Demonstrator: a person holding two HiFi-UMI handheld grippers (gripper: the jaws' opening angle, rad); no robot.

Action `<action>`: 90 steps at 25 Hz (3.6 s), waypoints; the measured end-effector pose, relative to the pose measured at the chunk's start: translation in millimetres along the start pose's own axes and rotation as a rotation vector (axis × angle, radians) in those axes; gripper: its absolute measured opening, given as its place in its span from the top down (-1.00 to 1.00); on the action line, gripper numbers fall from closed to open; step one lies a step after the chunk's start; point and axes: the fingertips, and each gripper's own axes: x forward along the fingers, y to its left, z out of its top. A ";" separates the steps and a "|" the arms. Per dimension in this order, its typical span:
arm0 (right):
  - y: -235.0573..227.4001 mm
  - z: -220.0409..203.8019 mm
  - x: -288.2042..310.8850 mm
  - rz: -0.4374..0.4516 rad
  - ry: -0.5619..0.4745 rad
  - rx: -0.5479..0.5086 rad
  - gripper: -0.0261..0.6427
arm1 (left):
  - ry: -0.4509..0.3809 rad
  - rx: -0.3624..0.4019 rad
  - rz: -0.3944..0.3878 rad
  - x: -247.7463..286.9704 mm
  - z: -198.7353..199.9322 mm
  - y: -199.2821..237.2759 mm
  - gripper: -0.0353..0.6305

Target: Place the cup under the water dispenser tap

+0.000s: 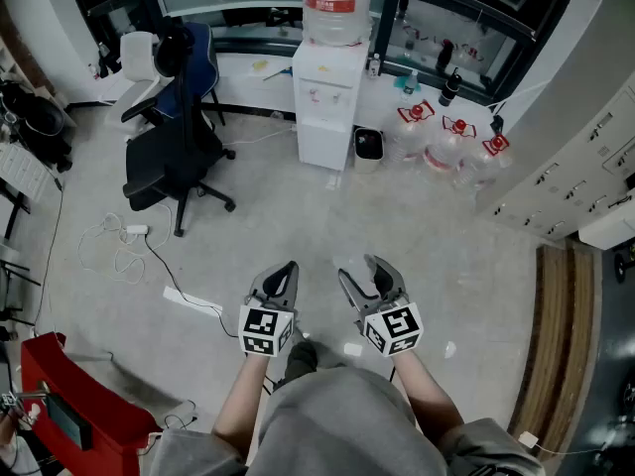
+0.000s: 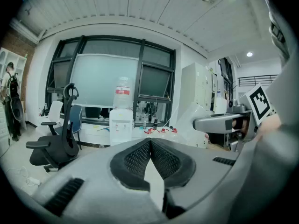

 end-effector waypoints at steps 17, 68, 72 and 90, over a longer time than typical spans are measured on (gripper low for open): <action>28.3 -16.7 -148.7 0.054 -0.053 -0.023 0.15 | 0.008 0.114 -0.005 -68.0 -5.3 -158.6 0.87; -94.6 50.4 216.6 -0.056 0.034 0.015 0.15 | 0.035 0.048 -0.152 189.7 70.3 116.0 0.87; -120.0 57.1 239.1 -0.040 0.047 0.021 0.15 | 0.047 0.043 -0.143 221.2 81.6 125.3 0.87; -239.5 75.6 332.5 0.044 0.068 0.046 0.15 | 0.089 0.045 -0.053 356.2 115.1 163.8 0.87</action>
